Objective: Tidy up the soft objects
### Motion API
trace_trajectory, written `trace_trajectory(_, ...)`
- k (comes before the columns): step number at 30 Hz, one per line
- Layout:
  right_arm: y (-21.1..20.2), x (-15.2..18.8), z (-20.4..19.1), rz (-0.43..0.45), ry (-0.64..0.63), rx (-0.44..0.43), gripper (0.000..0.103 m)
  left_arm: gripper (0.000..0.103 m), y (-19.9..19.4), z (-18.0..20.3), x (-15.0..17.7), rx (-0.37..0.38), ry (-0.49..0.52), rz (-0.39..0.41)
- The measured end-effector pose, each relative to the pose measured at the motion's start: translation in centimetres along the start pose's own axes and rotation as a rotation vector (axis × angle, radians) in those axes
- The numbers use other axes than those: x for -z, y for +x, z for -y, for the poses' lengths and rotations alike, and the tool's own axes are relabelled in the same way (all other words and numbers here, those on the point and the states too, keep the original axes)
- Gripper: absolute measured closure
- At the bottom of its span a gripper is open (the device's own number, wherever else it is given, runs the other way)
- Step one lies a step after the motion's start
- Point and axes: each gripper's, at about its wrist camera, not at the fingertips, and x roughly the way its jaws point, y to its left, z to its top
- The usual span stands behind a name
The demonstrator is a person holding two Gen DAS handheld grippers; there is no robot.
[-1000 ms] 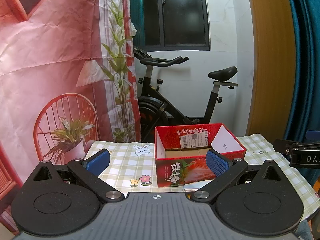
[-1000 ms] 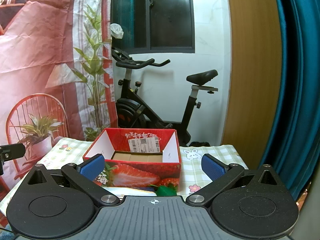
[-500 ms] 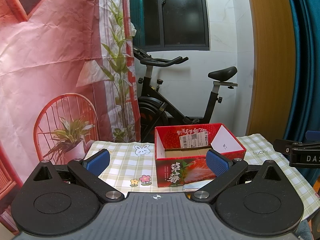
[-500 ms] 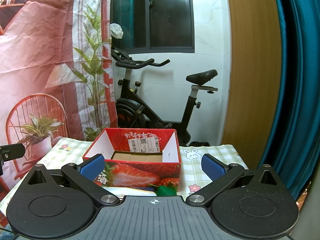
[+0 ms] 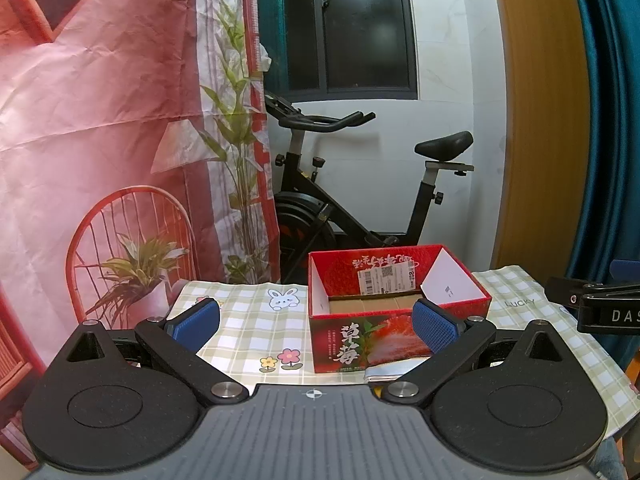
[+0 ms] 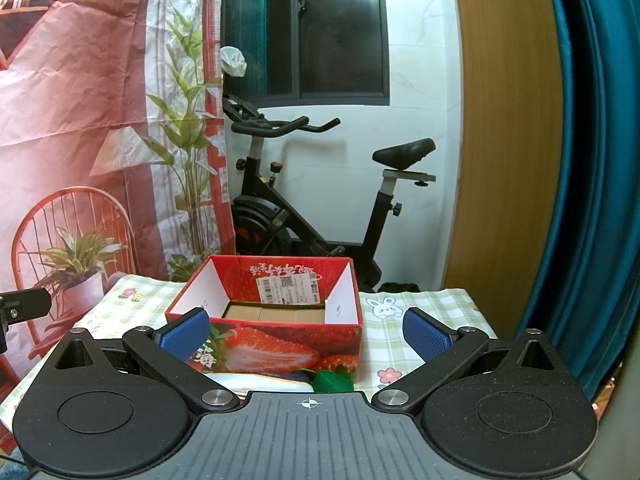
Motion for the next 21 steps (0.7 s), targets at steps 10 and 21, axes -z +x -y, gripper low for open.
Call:
trace_trajectory(10,0.02,0.00,0.02,0.000,0.000,0.000,0.000,0.000,-0.08,0.16,0.21,0.002,-0.001,-0.002)
trace_trajectory(21,0.03,-0.02,0.05,-0.001,0.002,-0.002,0.000,0.000,0.00,0.13,0.37,0.004,-0.006,-0.009)
